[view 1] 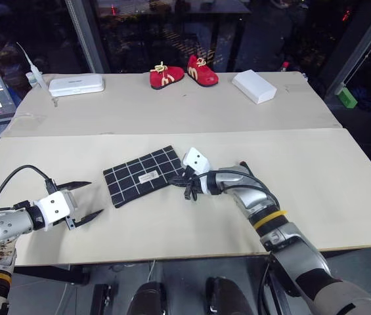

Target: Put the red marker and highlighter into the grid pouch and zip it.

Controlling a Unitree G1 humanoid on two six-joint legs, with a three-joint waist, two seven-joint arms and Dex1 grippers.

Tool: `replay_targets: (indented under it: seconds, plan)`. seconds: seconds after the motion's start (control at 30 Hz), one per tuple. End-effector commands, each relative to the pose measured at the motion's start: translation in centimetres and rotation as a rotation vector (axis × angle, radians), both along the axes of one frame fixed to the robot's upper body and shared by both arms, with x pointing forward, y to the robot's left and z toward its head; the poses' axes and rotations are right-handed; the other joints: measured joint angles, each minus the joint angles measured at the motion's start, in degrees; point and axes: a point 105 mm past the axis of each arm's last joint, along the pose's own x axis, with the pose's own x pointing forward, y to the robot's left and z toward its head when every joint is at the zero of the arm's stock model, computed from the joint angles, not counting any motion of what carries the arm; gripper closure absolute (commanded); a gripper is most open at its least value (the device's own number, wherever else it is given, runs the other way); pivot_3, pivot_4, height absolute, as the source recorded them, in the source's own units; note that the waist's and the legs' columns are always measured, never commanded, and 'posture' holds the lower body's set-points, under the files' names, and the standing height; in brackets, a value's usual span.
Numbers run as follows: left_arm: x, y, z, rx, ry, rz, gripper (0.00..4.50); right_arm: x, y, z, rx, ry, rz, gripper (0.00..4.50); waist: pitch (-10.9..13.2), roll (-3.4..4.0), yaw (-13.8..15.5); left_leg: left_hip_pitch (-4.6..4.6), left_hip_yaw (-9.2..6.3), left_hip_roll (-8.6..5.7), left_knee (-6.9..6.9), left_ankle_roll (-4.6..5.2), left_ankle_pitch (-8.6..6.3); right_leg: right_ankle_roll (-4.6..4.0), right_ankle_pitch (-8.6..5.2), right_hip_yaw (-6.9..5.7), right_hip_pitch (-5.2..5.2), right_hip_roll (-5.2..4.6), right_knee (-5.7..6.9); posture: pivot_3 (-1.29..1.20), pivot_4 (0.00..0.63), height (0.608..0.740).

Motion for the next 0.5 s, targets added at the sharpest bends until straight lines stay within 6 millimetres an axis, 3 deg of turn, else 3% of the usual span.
replay_targets:
  seconds: [0.03, 0.23, 0.3, 0.5]
  plan:
    - [0.3, -0.1, 2.0, 0.001, -0.054, -0.009, 0.0, 1.1, 0.8, 1.2, -0.07, -0.163, 0.019, 4.46, 0.0, 0.0, -0.3, 0.02, 0.0, 0.02, 0.0, -0.01, 0.0, 0.0, 0.0, 0.0, -0.01, 0.03, -0.01, 0.0, 0.15, 0.74]
    - [0.2, -0.2, 2.2, -0.014, -0.047, -0.002, 0.0, 2.8, 0.6, 5.4, 0.13, -0.099, -0.037, 4.46, 0.0, 0.01, -1.0, 0.06, -0.02, 0.06, -0.01, -0.16, 0.09, -0.03, -0.01, -0.01, -0.04, 0.07, 0.0, 0.0, 0.15, 0.74]
    - [0.2, -0.2, 2.0, -0.019, -0.042, -0.001, 0.0, 3.1, 0.1, 4.7, 0.084, -0.107, -0.051, 4.46, 0.0, 0.01, -1.2, 0.06, -0.04, 0.06, -0.01, -0.15, 0.09, -0.03, -0.01, -0.02, -0.03, 0.05, 0.04, 0.0, 0.15, 0.74]
    - [0.4, -0.2, 2.0, -0.02, -0.038, -0.002, 0.0, 2.2, -0.9, -0.7, -0.13, -0.104, -0.022, 4.46, 0.0, 0.01, -1.3, 0.04, -0.06, 0.05, -0.03, -0.14, 0.08, -0.03, -0.01, -0.06, 0.0, 0.03, 0.05, 0.0, 0.15, 0.74]
